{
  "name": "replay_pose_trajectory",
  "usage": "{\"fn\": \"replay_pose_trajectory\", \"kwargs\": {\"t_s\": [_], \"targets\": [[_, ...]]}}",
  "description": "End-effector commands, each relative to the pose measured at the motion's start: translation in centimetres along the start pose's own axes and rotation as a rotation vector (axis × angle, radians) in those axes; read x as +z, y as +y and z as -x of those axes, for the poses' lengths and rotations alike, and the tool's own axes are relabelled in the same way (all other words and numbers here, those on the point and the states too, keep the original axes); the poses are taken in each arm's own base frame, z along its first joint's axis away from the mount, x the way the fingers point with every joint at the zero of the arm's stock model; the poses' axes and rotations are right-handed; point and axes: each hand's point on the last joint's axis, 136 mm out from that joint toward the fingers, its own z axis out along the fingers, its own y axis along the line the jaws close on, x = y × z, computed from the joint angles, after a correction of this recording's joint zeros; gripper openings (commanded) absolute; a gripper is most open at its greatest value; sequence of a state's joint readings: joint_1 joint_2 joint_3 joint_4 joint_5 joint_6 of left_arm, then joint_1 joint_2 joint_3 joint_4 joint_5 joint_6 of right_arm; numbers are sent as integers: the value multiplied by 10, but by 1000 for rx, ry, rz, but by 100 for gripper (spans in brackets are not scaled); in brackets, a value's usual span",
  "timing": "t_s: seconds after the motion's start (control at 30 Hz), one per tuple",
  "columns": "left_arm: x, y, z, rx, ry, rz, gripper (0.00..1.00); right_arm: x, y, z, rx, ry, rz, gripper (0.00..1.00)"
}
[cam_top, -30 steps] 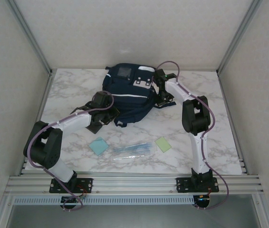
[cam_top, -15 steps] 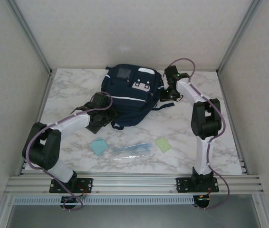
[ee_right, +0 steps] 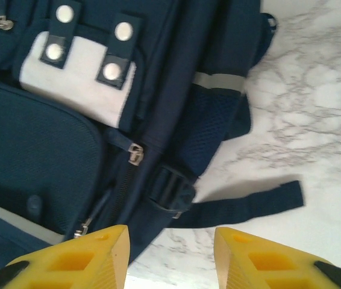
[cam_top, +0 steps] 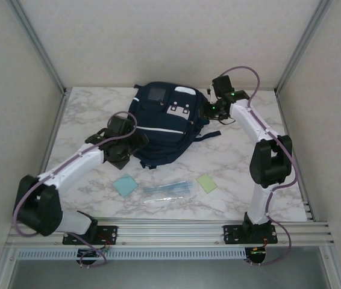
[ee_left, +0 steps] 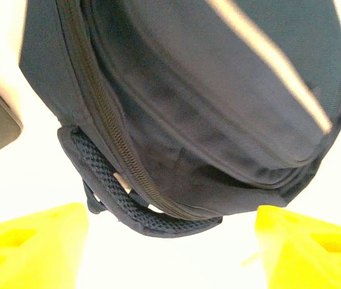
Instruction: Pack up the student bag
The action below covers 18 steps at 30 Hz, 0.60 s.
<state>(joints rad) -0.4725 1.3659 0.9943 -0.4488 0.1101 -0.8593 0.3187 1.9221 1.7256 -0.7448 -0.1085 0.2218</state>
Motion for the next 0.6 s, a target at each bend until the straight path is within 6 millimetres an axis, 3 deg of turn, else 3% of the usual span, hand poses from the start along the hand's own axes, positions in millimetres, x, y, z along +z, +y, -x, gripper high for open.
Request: {"fn": "replay_pose_trajectory", "kwargs": {"t_s": [0.0, 0.1, 0.17, 0.37, 0.57], "targets": [[-18, -1, 20, 53, -106, 35, 75, 22, 26, 6, 7, 16, 74, 40], [-9, -20, 34, 47, -144, -15, 76, 40, 37, 6, -22, 36, 85, 37], [5, -34, 42, 27, -147, -43, 76, 53, 47, 4, -44, 59, 102, 31], [48, -69, 57, 7, -103, -83, 76, 74, 54, -9, -128, 107, 36, 26], [88, -60, 69, -12, -30, -47, 76, 81, 20, -16, -404, 134, -199, 29]]}}
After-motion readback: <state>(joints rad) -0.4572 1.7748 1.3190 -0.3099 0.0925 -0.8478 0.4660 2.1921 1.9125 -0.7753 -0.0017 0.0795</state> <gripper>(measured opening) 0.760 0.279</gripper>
